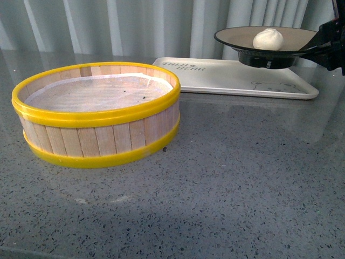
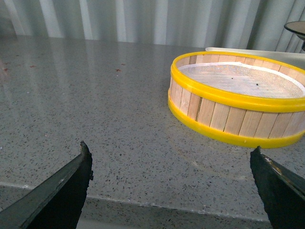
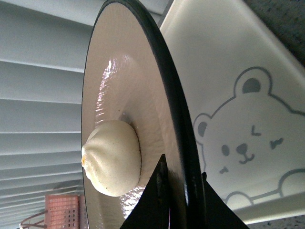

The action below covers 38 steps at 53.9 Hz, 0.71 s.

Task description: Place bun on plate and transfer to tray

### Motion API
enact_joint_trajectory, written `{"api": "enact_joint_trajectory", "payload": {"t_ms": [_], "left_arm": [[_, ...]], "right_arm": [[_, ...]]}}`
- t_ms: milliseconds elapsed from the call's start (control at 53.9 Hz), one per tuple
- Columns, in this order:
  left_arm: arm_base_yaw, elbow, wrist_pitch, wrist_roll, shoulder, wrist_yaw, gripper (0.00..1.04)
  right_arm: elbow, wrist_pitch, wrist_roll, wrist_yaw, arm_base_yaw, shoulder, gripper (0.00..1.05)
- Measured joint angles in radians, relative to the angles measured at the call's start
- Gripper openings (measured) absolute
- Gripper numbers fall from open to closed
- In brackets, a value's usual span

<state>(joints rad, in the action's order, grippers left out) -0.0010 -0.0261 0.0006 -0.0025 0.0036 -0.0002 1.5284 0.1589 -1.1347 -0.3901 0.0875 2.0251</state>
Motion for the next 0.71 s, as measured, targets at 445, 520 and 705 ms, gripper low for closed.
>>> {"api": "enact_joint_trajectory", "payload": {"t_ms": [445,520,705], "left_arm": [[0.000,0.000,0.000,0.000,0.000,0.000,0.98],[0.000,0.000,0.000,0.000,0.000,0.000,0.98],[0.000,0.000,0.000,0.000,0.000,0.000,0.98]], "right_arm": [[0.079,-0.053,-0.022,0.004,0.008,0.063,0.03],[0.095,-0.069,-0.023,0.006,0.008,0.075,0.03],[0.098,-0.106,-0.024,0.021,0.008,0.081,0.03]]}}
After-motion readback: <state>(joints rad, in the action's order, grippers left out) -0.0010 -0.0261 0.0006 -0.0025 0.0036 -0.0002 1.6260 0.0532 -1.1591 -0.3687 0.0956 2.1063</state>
